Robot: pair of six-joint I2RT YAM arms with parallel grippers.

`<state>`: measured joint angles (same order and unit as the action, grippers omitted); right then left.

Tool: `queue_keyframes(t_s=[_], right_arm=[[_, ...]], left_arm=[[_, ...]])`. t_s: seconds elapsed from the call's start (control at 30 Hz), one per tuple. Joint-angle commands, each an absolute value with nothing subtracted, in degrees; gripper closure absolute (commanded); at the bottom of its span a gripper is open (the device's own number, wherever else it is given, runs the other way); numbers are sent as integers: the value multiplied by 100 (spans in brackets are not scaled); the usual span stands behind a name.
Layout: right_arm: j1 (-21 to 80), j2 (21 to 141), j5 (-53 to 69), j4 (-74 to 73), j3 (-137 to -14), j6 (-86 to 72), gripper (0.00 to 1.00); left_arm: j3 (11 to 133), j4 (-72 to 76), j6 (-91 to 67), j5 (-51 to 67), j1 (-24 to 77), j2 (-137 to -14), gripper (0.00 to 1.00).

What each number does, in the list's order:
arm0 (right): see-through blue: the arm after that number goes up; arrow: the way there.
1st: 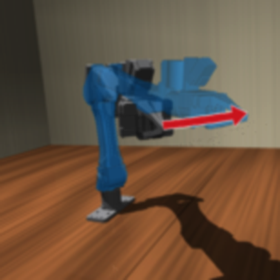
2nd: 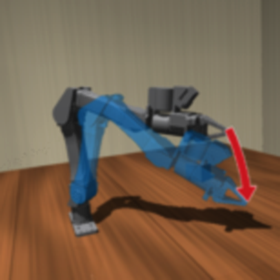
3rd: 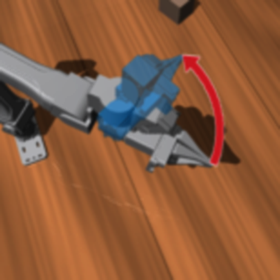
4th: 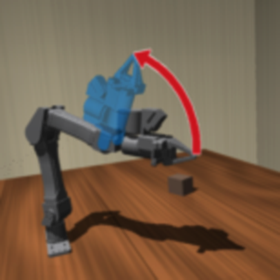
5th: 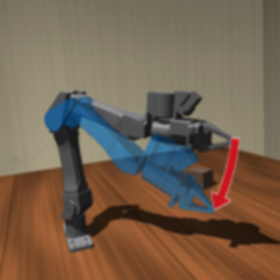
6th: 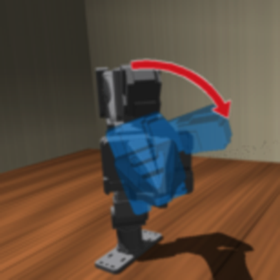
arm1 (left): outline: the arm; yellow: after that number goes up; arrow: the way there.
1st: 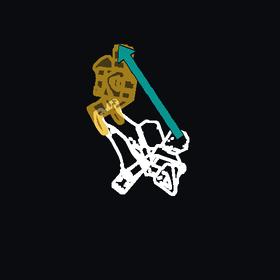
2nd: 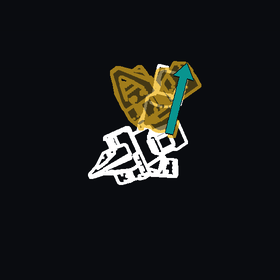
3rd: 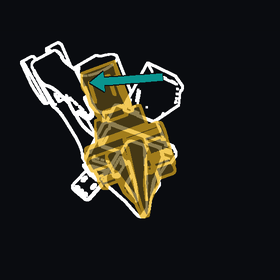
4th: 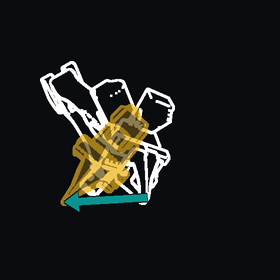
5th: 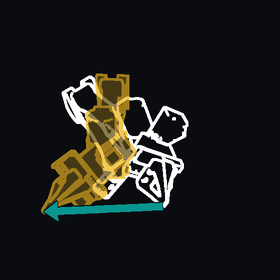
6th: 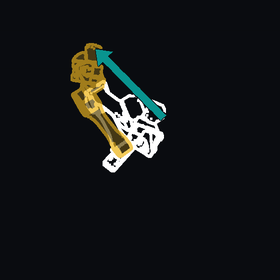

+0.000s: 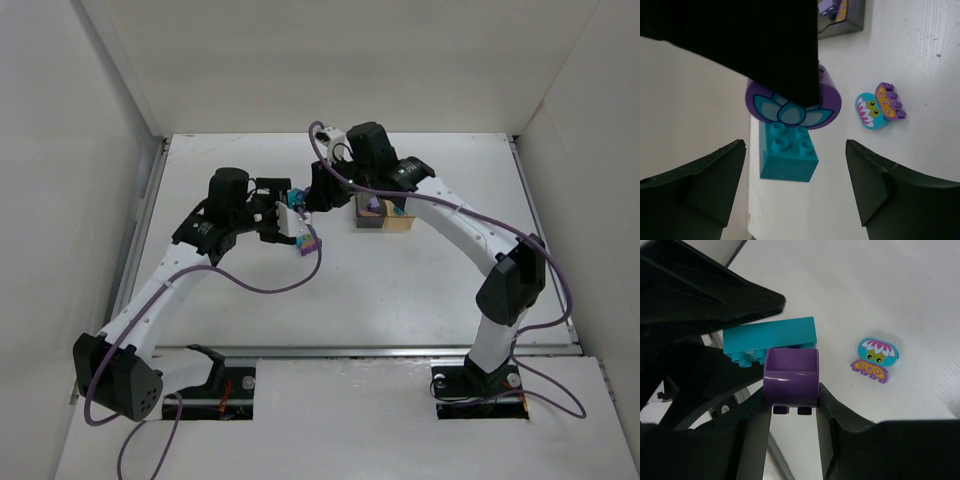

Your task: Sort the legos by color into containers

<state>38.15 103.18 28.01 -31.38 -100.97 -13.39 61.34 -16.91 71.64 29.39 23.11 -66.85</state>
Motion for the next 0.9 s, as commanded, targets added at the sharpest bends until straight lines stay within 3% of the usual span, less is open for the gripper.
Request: queue_keyframes(t_s=[0.0, 0.07, 0.1, 0.2, 0.23, 0.4, 0.6, 0.73, 0.87], right_arm=[[3938, 10107, 2944, -2821, -10090, -1450, 100], [3990, 10107, 2944, -2821, -10090, -1450, 100], [3990, 10107, 2944, -2821, -10090, -1450, 100], [4042, 10107, 2944, -2821, -10090, -1503, 100], [4043, 10055, 2944, -2760, -10090, -1503, 100], [4043, 10002, 2944, -2760, -9976, -1503, 100], [3684, 9871, 2313, -2962, -9739, -1617, 100], [2526, 9554, 1786, -2883, -9142, -1880, 100], [2163, 9553, 1197, -2821, -8939, -1811, 100]], left_arm=[[6390, -1969, 7111, 3261, 2382, -6732, 25], [6390, -1969, 6856, 3261, 2382, -6732, 36], [6442, -1899, 6786, 3261, 2382, -6793, 49], [6442, -1838, 6732, 3261, 2435, -6794, 61], [6442, -1837, 6732, 3261, 2435, -6794, 73], [6390, -1714, 6522, 3146, 2435, -6742, 100], [6188, -1696, 5881, 2333, 2435, -6864, 100], [5793, -1758, 5679, 1487, 2435, -6987, 100], [5493, -1591, 5293, 1467, 2435, -6917, 100]])
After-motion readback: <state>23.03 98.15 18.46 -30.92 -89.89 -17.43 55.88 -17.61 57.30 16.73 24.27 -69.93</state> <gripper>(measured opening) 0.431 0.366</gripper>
